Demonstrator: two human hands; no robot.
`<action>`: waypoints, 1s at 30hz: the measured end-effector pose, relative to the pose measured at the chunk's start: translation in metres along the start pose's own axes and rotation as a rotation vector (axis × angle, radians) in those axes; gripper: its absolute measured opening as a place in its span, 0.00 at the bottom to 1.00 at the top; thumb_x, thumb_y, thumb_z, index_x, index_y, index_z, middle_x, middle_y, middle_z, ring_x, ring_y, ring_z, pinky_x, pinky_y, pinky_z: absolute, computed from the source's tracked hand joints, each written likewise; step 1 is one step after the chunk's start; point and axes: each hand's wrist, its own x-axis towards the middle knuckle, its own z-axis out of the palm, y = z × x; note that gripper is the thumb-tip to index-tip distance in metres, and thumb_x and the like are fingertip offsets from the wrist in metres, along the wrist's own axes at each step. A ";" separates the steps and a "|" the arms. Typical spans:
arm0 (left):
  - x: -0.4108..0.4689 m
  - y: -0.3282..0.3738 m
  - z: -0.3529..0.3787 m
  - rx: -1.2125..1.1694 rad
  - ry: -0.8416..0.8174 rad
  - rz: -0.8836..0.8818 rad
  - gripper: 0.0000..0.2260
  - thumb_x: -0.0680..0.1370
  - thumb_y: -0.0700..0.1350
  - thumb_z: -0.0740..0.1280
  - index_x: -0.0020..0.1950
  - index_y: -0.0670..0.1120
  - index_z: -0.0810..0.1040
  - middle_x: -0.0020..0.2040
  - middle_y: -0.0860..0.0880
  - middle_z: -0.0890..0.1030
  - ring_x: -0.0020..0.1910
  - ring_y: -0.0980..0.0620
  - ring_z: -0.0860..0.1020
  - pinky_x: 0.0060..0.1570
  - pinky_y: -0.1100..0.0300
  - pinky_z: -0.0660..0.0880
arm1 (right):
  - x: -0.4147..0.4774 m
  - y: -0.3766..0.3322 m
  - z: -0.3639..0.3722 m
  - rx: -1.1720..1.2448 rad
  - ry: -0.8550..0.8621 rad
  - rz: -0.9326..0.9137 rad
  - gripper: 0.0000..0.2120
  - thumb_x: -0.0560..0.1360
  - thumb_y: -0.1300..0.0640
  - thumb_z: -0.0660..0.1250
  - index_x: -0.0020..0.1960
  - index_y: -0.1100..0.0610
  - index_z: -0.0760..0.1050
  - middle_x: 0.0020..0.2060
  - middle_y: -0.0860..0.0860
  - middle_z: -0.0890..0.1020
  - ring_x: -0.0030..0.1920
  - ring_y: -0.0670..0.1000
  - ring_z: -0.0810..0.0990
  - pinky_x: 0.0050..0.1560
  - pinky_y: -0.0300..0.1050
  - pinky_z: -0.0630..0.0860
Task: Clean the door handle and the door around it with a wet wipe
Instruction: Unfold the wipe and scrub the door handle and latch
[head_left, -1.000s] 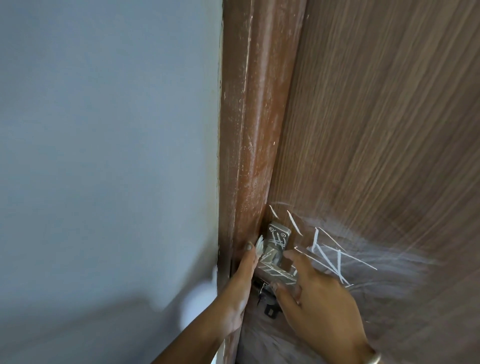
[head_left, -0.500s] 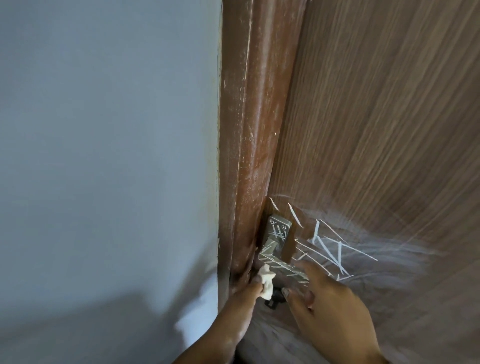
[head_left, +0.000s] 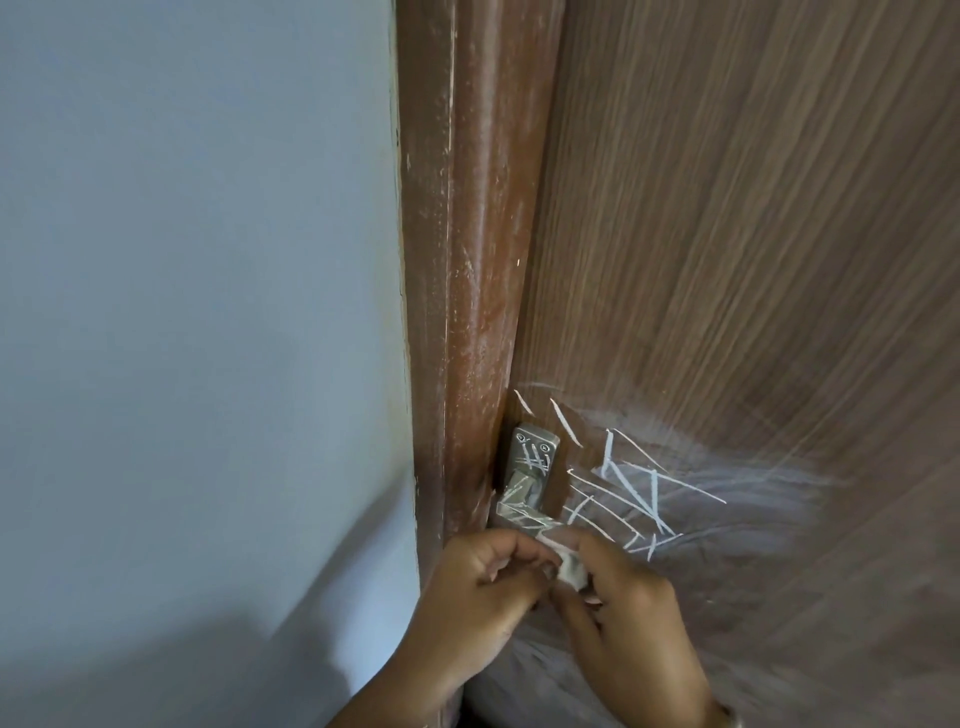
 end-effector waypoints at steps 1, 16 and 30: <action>0.002 0.001 -0.002 0.017 -0.003 0.054 0.06 0.69 0.43 0.68 0.41 0.53 0.83 0.38 0.52 0.84 0.39 0.55 0.82 0.40 0.66 0.75 | 0.003 0.000 -0.001 0.002 0.044 -0.024 0.17 0.66 0.61 0.67 0.54 0.53 0.79 0.43 0.46 0.83 0.39 0.43 0.81 0.38 0.40 0.78; 0.017 -0.022 -0.034 0.475 0.228 0.102 0.10 0.68 0.51 0.66 0.49 0.53 0.80 0.31 0.60 0.79 0.31 0.60 0.77 0.35 0.59 0.77 | 0.073 0.017 0.030 -0.622 0.264 -0.601 0.11 0.77 0.64 0.62 0.56 0.64 0.79 0.49 0.55 0.83 0.50 0.55 0.77 0.44 0.49 0.78; 0.022 -0.028 -0.042 0.323 0.180 0.082 0.12 0.71 0.42 0.70 0.40 0.62 0.78 0.34 0.55 0.82 0.35 0.59 0.80 0.39 0.62 0.78 | 0.078 0.002 0.039 -0.711 0.240 -0.483 0.09 0.71 0.68 0.62 0.46 0.67 0.81 0.33 0.57 0.78 0.34 0.57 0.76 0.31 0.47 0.76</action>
